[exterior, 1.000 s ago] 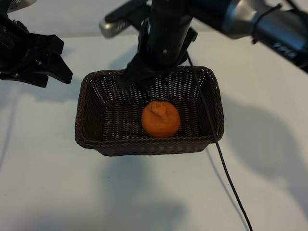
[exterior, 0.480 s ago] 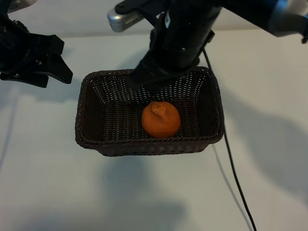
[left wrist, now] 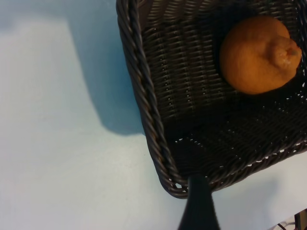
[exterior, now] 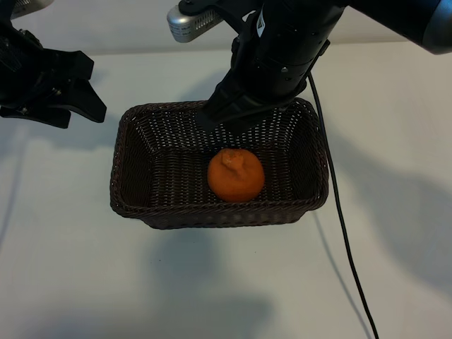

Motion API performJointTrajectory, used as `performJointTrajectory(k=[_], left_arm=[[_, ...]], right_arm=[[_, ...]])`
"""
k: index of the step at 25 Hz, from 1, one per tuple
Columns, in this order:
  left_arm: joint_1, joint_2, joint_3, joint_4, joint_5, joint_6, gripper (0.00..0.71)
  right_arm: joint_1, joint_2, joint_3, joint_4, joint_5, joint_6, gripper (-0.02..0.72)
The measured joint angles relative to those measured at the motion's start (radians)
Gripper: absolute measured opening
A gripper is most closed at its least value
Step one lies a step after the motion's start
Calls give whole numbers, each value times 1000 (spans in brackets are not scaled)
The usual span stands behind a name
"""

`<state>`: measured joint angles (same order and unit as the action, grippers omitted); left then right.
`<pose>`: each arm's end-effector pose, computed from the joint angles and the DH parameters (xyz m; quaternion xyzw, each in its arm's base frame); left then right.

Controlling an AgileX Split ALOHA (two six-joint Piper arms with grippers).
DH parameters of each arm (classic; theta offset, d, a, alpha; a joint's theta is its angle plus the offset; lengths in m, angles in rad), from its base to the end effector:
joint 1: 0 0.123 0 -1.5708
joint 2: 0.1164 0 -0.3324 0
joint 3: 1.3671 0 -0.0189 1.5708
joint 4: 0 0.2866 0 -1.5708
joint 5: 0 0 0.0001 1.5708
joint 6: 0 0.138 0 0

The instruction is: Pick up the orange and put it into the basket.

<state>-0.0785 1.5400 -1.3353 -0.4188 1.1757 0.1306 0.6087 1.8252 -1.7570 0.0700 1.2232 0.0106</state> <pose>0.3491 -0.0794 0.3176 0.0487 0.9690 -0.1975 0.1406 0.3689 0.2682 0.3286 -0.2840 0.9407 0.0884 0.1630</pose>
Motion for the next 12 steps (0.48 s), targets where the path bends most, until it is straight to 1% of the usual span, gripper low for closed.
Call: performJointTrajectory(k=[2, 3, 8, 12], left_arm=[[0, 0, 0, 0, 0, 0, 566], [0, 0, 0, 0, 0, 0, 566], [0, 0, 0, 0, 0, 0, 566], [0, 0, 0, 0, 0, 0, 566]], right_arm=[[-2, 0, 2, -31, 0, 7, 419], [-10, 0, 3, -36, 1, 9, 419], [-80, -33, 39, -29, -2, 19, 419], [-158, -108, 141, -27, -4, 12, 419]])
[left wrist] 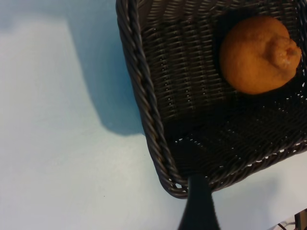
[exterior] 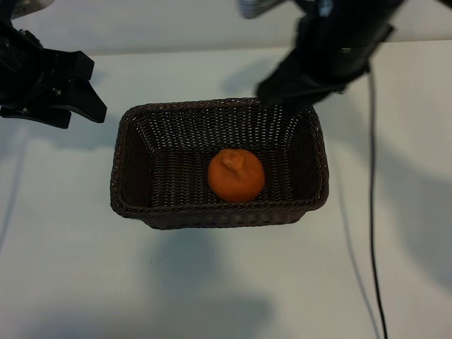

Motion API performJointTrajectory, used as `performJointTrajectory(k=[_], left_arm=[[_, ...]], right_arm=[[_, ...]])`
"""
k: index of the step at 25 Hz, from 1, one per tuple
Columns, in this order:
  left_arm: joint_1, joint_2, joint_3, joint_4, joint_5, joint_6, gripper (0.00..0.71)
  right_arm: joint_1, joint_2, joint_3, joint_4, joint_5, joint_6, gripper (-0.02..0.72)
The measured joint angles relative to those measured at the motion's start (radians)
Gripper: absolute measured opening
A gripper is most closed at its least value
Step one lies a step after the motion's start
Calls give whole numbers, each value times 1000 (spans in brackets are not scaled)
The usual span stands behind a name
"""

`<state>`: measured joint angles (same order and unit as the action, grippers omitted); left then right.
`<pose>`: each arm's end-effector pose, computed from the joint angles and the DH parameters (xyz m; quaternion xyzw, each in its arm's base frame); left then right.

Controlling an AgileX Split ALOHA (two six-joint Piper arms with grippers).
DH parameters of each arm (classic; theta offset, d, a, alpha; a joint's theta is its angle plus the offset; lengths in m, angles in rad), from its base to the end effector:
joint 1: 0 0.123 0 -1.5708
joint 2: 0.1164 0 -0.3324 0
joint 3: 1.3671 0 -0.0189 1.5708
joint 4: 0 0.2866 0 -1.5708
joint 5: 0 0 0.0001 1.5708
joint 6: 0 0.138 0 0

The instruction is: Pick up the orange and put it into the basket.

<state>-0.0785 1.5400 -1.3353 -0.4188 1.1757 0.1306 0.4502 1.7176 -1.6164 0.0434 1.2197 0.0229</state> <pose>0.3491 -0.0794 0.3176 0.0487 0.9690 -0.1975 0.1406 0.3747 0.1873 0.3287 -0.2051 0.9640 0.0601 0.1581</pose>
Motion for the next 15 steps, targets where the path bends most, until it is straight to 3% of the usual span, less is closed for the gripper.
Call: performJointTrajectory(k=[10, 15], left_arm=[[0, 0, 0, 0, 0, 5, 566], [0, 0, 0, 0, 0, 4, 566]], right_arm=[[-235, -185, 190, 14, 4, -34, 419], [-264, -232, 220, 56, 2, -50, 419]])
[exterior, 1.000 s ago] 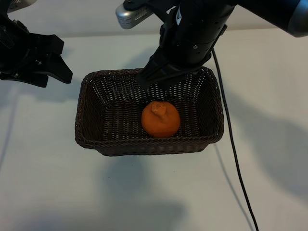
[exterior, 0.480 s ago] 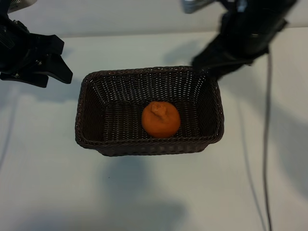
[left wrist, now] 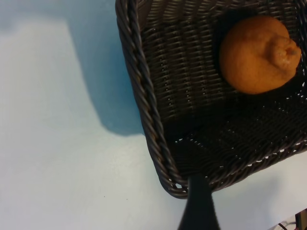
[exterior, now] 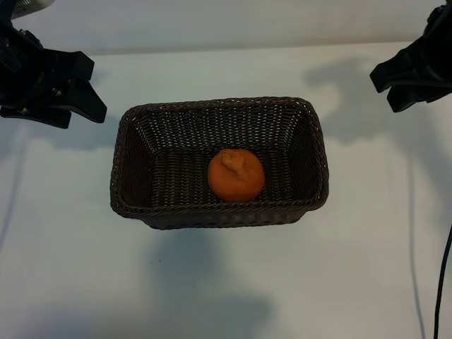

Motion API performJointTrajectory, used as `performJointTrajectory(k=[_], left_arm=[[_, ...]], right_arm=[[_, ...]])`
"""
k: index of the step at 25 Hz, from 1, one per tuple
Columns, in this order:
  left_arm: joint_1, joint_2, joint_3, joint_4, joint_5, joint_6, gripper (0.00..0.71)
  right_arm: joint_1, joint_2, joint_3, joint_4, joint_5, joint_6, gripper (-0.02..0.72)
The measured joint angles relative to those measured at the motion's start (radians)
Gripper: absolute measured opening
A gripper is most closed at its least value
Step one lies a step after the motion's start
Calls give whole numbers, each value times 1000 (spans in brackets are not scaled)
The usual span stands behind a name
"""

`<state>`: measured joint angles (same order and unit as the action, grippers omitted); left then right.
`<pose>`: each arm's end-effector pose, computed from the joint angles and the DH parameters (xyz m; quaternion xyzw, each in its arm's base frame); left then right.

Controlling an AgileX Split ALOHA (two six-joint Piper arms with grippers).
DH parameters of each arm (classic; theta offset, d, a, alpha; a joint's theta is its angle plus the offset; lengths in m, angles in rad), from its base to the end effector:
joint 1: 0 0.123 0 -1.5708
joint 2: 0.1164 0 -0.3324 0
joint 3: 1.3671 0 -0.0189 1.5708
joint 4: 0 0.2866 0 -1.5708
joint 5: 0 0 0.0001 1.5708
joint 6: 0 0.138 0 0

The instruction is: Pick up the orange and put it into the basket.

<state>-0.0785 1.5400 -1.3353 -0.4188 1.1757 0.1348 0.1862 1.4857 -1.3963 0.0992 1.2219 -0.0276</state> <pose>0.3491 -0.0794 0.3176 0.0507 0.9688 -0.1972 0.1410 0.3355 0.0763 0.3444 -0.0964 0.9791 0.0623 0.1679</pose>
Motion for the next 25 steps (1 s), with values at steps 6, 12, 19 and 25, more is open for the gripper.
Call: performJointTrajectory(k=[6, 12, 19, 25], left_arm=[[0, 0, 0, 0, 0, 0, 566], [0, 0, 0, 0, 0, 1, 566], [0, 0, 0, 0, 0, 4, 566], [0, 0, 0, 0, 0, 4, 566]], right_arm=[[0, -7, 93, -12, -3, -1, 419], [0, -7, 110, -23, 1, 11, 419], [0, -7, 110, -22, 1, 12, 419], [0, -7, 110, 19, 1, 14, 418]])
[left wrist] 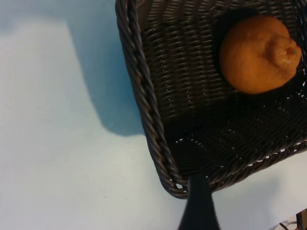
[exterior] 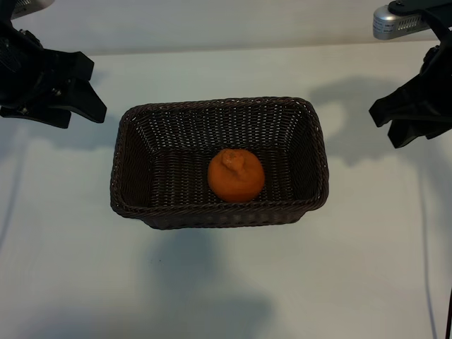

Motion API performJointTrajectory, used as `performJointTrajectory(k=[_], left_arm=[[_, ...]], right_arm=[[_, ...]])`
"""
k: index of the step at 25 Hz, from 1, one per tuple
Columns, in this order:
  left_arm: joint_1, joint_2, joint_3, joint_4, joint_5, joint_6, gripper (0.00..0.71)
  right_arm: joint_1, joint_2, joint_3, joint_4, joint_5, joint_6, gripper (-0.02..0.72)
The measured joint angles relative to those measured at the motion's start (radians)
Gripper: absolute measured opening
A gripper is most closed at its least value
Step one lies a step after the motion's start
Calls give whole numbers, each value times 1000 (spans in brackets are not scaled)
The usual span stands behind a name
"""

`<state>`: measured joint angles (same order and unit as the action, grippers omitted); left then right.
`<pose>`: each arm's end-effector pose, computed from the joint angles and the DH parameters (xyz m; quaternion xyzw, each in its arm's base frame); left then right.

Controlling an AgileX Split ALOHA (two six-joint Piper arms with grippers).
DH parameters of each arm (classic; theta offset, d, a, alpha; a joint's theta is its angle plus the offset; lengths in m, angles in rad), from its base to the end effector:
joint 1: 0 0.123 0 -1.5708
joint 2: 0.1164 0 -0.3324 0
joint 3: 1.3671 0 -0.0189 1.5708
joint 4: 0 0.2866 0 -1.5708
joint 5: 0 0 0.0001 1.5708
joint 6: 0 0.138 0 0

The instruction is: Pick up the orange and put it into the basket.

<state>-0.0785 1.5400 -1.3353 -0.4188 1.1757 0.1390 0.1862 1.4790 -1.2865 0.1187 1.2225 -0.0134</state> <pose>0.3491 -0.0794 0.3176 0.0528 0.9687 -0.1969 0.1414 0.3199 0.0759 0.3109 -0.0855 0.9873 0.0680 0.1156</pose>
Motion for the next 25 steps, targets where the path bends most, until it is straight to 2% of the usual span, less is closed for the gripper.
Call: performJointTrajectory(k=[11, 25], left_arm=[[0, 0, 0, 0, 0, 0, 566], [0, 0, 0, 0, 0, 11, 566]], right_arm=[[0, -127, 1, 7, 1, 1, 418], [0, -130, 1, 7, 1, 1, 418]])
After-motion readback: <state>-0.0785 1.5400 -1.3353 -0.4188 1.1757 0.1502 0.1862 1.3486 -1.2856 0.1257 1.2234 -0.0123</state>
